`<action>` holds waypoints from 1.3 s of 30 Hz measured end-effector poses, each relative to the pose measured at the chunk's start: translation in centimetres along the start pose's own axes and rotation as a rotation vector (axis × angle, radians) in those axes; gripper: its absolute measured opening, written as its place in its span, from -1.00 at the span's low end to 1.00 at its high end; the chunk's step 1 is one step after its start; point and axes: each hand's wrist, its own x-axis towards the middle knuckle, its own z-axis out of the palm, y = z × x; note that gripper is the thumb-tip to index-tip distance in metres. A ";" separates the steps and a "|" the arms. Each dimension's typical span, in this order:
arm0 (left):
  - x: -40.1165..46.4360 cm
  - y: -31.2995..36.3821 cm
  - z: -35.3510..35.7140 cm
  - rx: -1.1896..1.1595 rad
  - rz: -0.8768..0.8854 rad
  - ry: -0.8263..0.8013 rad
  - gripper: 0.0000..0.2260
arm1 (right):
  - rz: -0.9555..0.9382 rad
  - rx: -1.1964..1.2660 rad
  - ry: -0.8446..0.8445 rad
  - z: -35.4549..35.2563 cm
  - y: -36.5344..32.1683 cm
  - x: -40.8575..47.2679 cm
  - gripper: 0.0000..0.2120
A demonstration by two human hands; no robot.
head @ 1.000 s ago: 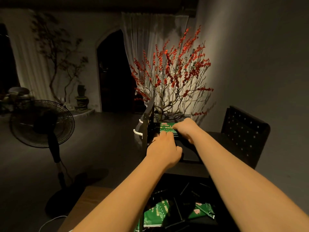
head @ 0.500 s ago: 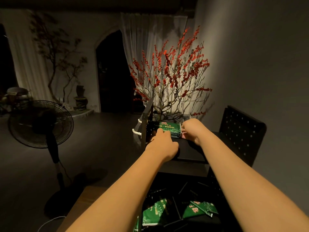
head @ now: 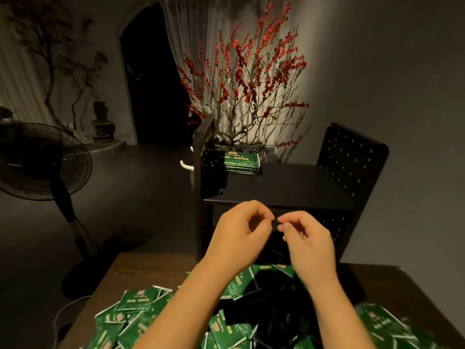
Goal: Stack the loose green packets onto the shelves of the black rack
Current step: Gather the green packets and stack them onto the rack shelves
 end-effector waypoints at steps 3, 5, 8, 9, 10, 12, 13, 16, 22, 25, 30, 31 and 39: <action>-2.0 -3.1 1.5 0.058 -0.060 -0.056 -0.88 | 0.083 -0.087 -0.053 -0.4 3.3 -1.3 -0.76; -3.3 -5.5 2.6 0.177 -0.070 -0.121 -0.90 | 0.101 -0.244 -0.116 -0.5 6.2 -1.8 -0.76; -5.0 -9.4 4.3 0.439 -0.090 -0.280 -0.58 | 0.040 -0.582 -0.303 -0.1 10.4 -2.3 -0.71; -5.5 -10.5 5.0 0.519 -0.113 -0.338 -0.46 | 0.057 -0.687 -0.383 0.2 11.6 -2.5 -0.57; -5.9 -11.5 5.6 0.594 -0.136 -0.379 -0.36 | 0.092 -0.782 -0.441 0.6 12.4 -2.7 -0.42; -6.7 -12.9 6.5 0.709 -0.173 -0.410 -0.26 | 0.135 -0.955 -0.489 1.4 13.2 -3.0 -0.24; -7.0 -13.4 6.9 0.758 -0.185 -0.418 -0.25 | 0.146 -0.997 -0.500 1.8 13.6 -3.2 -0.20; -7.6 -14.4 7.6 0.867 -0.172 -0.407 -0.30 | 0.153 -1.066 -0.497 2.8 14.7 -3.9 -0.22; -8.0 -16.3 7.3 0.782 -0.025 -0.185 -0.45 | 0.099 -1.049 -0.370 2.4 14.8 -3.8 -0.36; -8.0 -15.9 7.0 0.706 0.025 -0.138 -0.55 | 0.072 -1.007 -0.392 1.8 14.7 -3.7 -0.33; -9.1 -15.9 6.2 0.527 -0.023 -0.180 -0.45 | 0.044 -0.888 -0.414 0.4 15.4 -4.1 -0.19; -9.4 -15.6 6.0 0.489 -0.026 -0.173 -0.45 | 0.035 -0.834 -0.420 0.1 15.6 -4.1 -0.15; -9.9 -12.8 5.0 -0.122 -0.286 0.089 -0.65 | 0.275 0.038 -0.059 -0.5 11.6 -4.4 -0.73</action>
